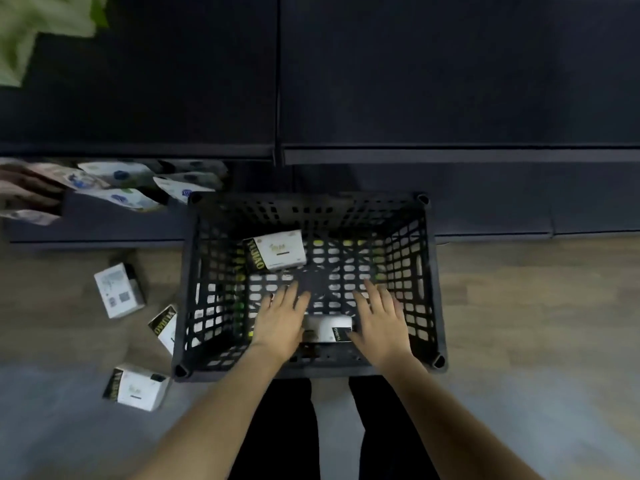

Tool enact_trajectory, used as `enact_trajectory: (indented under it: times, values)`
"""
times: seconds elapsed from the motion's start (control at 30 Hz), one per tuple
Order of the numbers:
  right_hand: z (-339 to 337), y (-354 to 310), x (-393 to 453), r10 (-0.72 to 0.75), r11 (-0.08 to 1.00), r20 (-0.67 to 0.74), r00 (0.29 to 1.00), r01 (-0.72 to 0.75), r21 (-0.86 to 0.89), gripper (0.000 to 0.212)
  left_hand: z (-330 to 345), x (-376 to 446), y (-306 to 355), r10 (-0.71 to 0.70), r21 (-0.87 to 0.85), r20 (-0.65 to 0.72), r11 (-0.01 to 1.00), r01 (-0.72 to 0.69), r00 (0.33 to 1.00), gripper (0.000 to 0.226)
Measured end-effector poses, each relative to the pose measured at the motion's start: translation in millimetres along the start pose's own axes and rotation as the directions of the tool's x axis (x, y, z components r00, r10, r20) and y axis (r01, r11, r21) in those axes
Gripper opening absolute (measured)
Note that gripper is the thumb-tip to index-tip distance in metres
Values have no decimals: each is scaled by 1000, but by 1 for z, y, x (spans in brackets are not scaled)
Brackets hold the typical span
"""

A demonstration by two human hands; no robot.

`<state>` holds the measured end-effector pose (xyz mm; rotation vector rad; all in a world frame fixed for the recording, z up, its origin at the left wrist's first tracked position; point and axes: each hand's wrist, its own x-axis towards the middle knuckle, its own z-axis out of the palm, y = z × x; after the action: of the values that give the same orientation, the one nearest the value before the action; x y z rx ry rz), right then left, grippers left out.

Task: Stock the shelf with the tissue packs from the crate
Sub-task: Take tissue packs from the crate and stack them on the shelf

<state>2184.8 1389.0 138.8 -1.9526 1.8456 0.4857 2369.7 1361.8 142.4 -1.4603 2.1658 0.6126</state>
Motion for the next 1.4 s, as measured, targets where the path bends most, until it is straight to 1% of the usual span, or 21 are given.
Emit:
enact_trajectory:
  times: [0.07,0.13,0.2,0.33,0.43,0.57,0.67,0.77,0.83,0.93,1.0,1.1,1.23,1.4]
  values:
    - [19,4,12,-27,999,41,999,28,-21,86,23,17,-1,-5,24,37,1000,4,999,67]
    - [41,10,26,-50,998,119,992,54,-32,80,44,33,-3,-14,34,69,999,12,998,68]
    - [60,12,39,-54,996,154,987,63,-58,80,64,48,-6,-17,42,118,999,12,993,72]
    - [87,5,60,-96,991,228,969,115,-73,82,99,68,-9,17,101,186,994,-37,982,81]
    - [105,1,67,-129,984,241,962,154,-87,79,119,78,-7,44,129,230,989,-76,972,85]
    - [116,0,72,-136,983,248,959,161,-83,80,133,90,-3,108,142,280,978,-152,954,86]
    - [119,1,77,-140,983,243,960,163,-80,81,140,97,-1,150,126,305,972,-196,941,86]
    - [123,1,79,-136,984,241,961,160,-82,80,144,101,2,166,81,337,976,-204,927,88]
    - [126,0,79,-134,985,243,961,155,-71,80,146,102,4,163,53,351,980,-193,922,90]
    - [127,0,80,-137,986,229,964,154,-59,82,147,106,2,141,-35,366,990,-137,920,89]
    - [126,1,80,-131,988,225,966,147,-56,82,146,109,0,140,-83,382,990,-117,913,83]
    - [124,3,78,-110,991,224,968,125,-52,83,143,109,-2,149,-111,382,987,-115,912,69]
    - [112,5,71,-87,995,221,971,96,-29,84,130,99,-7,124,-156,316,985,-78,940,61]
    - [76,3,52,-61,998,196,979,61,3,91,94,73,-17,26,-255,237,966,37,971,69]
